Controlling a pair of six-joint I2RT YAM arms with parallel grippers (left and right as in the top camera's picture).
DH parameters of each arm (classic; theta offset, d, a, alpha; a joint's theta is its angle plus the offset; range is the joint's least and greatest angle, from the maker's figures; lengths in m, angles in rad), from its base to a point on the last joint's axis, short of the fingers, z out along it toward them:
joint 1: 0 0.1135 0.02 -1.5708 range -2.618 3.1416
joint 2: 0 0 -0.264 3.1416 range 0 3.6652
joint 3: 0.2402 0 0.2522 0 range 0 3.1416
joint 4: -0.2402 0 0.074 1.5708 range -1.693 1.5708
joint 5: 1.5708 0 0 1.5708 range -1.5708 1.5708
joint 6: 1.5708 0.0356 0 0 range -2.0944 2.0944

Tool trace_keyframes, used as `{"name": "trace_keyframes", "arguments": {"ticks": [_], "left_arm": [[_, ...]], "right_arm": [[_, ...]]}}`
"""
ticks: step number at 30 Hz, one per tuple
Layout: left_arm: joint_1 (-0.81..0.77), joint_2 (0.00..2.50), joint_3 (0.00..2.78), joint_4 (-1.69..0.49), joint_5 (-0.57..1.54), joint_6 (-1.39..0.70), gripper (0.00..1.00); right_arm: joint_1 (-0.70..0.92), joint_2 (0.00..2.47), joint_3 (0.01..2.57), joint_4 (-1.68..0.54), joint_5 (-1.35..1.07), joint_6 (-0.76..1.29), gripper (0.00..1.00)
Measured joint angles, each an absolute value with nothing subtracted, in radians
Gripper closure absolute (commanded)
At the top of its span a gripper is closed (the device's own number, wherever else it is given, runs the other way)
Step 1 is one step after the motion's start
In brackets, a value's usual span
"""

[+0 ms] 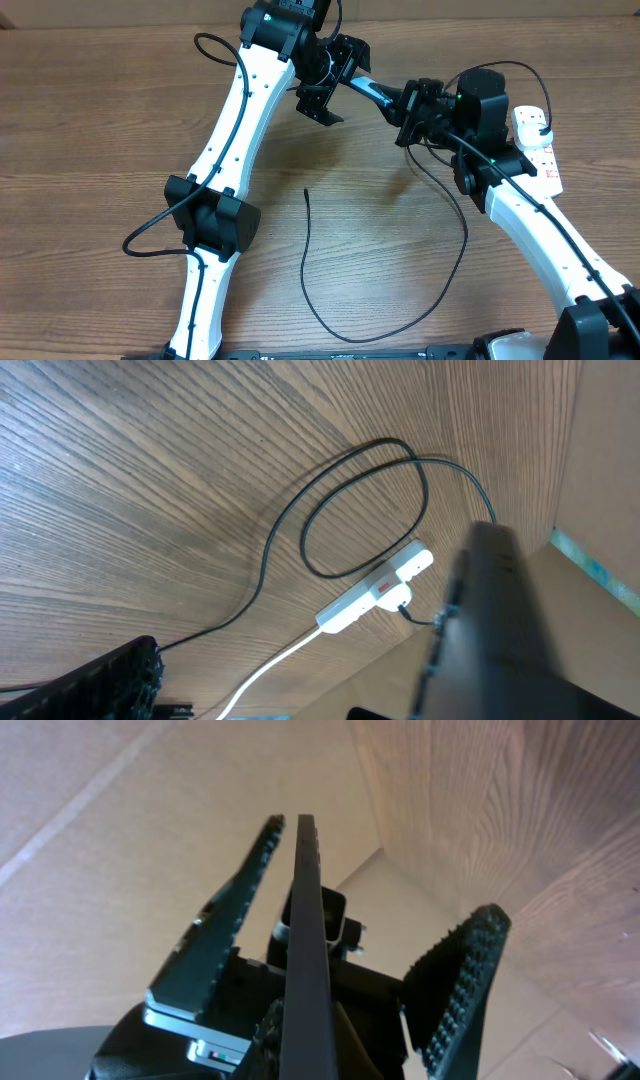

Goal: Plug charger to phone and switch on socket
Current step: 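Regrasp the phone's other end with the left gripper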

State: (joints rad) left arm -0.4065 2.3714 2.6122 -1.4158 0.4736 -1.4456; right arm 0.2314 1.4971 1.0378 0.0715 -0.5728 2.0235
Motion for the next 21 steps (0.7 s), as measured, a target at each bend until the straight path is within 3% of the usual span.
{"name": "trace_keyframes", "arguments": {"ticks": [10, 16, 21], "left_arm": [[-0.406, 2.371, 2.612, -1.411, 0.469, -1.446, 0.00], [-0.406, 2.371, 2.612, -1.389, 0.463, -1.451, 0.20], [-0.406, 2.371, 2.612, -1.386, 0.458, -1.460, 0.24]], "right_arm": [[0.231, 1.497, 1.038, 0.074, -0.571, 2.024, 0.96], [0.231, 1.497, 1.038, 0.058, -0.577, 2.023, 0.96], [0.232, 1.497, 1.038, 0.046, -0.587, 2.024, 0.96]]}}
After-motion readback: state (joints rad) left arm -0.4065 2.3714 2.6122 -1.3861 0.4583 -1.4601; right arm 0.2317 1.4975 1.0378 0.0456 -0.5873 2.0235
